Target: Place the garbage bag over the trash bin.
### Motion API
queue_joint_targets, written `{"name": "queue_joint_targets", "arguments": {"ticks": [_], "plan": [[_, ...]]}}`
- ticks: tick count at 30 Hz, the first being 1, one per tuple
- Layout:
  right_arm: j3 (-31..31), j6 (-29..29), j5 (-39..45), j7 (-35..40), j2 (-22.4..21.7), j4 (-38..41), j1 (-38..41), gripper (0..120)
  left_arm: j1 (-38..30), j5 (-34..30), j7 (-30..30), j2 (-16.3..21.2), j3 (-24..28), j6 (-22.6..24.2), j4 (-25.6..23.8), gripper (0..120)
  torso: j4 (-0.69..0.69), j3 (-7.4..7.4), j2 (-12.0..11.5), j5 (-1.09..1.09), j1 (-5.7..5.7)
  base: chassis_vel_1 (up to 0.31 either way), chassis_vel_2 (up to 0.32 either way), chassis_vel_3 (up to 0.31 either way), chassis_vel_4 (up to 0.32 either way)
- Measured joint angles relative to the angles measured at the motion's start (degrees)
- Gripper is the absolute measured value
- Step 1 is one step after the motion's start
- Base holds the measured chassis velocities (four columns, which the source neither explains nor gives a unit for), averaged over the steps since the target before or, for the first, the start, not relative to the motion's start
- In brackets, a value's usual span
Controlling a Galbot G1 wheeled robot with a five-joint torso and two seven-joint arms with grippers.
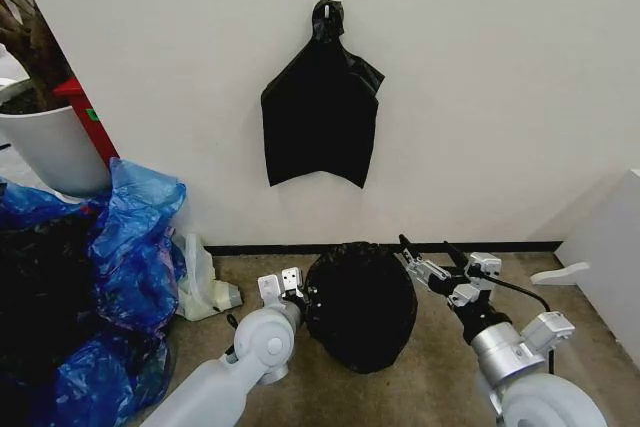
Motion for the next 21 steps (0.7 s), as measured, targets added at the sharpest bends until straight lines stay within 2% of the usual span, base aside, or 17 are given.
{"name": "queue_joint_targets", "arguments": {"ticks": [2,4,8,10,16,18,19,21], "plan": [[-0.14,-0.01,-0.02,0.10,-0.07,0.09,0.00,100,0.62,0.04,0.19,0.17,-0.57,0.14,-0.02,19,0.01,0.00,0.00,0.01,0.00,0.000,0.000,0.000,0.000],[-0.16,-0.01,-0.03,0.12,-0.09,0.10,0.01,100,0.77,0.04,0.22,0.22,-0.66,0.17,-0.06,20,0.01,0.00,0.00,0.00,0.00,0.000,0.000,0.000,0.000],[-0.48,-0.06,-0.08,0.55,-0.30,0.40,0.11,100,2.18,-0.21,0.25,0.56,-1.86,0.51,-1.06,40,0.00,0.00,0.00,0.00,0.00,0.000,0.000,0.000,0.000],[-0.55,-0.08,-0.05,0.67,-0.33,0.49,0.11,100,2.38,0.02,0.18,0.64,-2.02,0.52,-1.21,42,0.00,0.00,0.00,0.00,0.00,0.000,0.000,0.000,0.000],[-1.23,-0.66,0.89,1.81,-0.25,1.60,-0.07,100,4.51,1.12,0.74,2.28,-4.89,-0.13,-4.05,70,0.01,0.00,0.00,0.00,0.00,0.000,0.000,0.000,0.000],[-1.30,-0.66,0.84,1.81,-0.23,1.64,-0.09,100,4.63,1.10,0.87,2.36,-5.11,-0.22,-4.24,71,0.00,0.00,0.00,0.00,0.00,0.000,0.000,0.000,0.000],[-1.47,-0.66,0.74,1.86,-0.19,1.76,-0.18,100,4.83,1.05,1.16,2.50,-5.54,-0.40,-4.56,76,0.01,0.00,0.00,0.00,0.00,0.000,0.000,0.000,0.000],[-1.48,-0.66,0.73,1.86,-0.19,1.77,-0.19,100,4.88,1.04,1.25,2.54,-5.64,-0.46,-4.64,76,0.01,0.00,0.00,0.00,0.00,0.000,0.000,0.000,0.000]]}}
